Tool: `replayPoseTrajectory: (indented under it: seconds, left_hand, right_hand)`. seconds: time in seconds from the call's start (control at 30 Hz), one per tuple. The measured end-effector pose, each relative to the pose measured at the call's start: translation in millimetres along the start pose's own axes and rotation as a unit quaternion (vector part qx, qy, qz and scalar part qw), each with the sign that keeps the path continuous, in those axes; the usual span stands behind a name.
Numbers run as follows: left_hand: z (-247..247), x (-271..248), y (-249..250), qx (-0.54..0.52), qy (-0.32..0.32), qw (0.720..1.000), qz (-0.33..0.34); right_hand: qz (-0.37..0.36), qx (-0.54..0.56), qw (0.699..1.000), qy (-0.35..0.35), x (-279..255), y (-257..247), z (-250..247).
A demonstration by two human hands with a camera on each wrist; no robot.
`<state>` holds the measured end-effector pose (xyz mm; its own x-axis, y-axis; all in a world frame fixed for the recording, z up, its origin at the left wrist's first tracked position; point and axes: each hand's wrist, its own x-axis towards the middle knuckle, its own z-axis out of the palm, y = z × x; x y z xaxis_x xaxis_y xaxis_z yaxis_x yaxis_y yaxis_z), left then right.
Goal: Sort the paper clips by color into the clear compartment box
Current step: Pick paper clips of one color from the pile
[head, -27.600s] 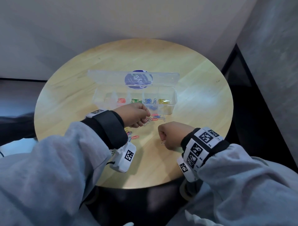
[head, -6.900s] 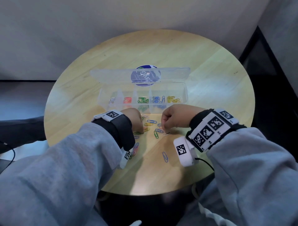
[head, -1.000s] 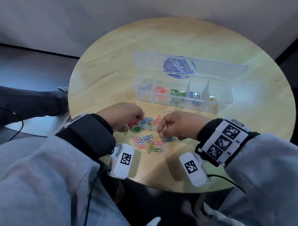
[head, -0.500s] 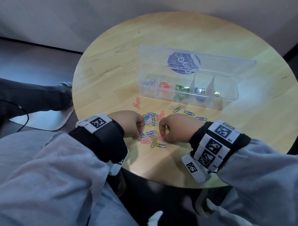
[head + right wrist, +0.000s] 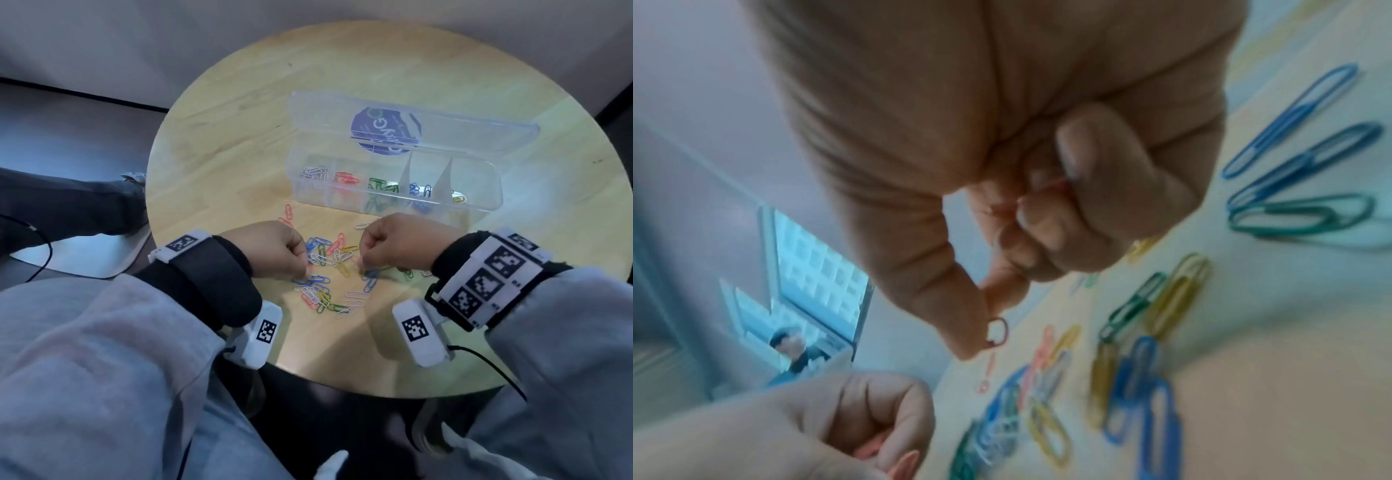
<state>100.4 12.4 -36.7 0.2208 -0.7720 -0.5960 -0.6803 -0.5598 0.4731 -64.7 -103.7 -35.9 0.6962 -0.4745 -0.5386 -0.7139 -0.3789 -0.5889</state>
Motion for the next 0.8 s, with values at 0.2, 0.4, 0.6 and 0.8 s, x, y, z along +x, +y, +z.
replayPoseTrajectory:
  seconds: [0.2, 0.4, 0.6, 0.8]
  left_hand:
    - [-11, -2, 5, -0.307, -0.003, 0.952, 0.015]
    - [-20, -1, 7, -0.522, 0.105, 0.846, 0.018]
    - [-24, 0, 8, -0.567, 0.132, 0.813, 0.018]
    - [-32, -6, 11, -0.610, 0.128, 0.782, 0.012]
  right_hand:
    - [0.024, 0.331, 0.943, -0.022, 4, 5, -6]
    - [0.036, 0.442, 0.896, -0.034, 9, 9, -2]
    - [0.035, 0.481, 0.876, -0.014, 5, 8, -4]
    - [0.064, 0.540, 0.839, 0.011, 1, 8, 2]
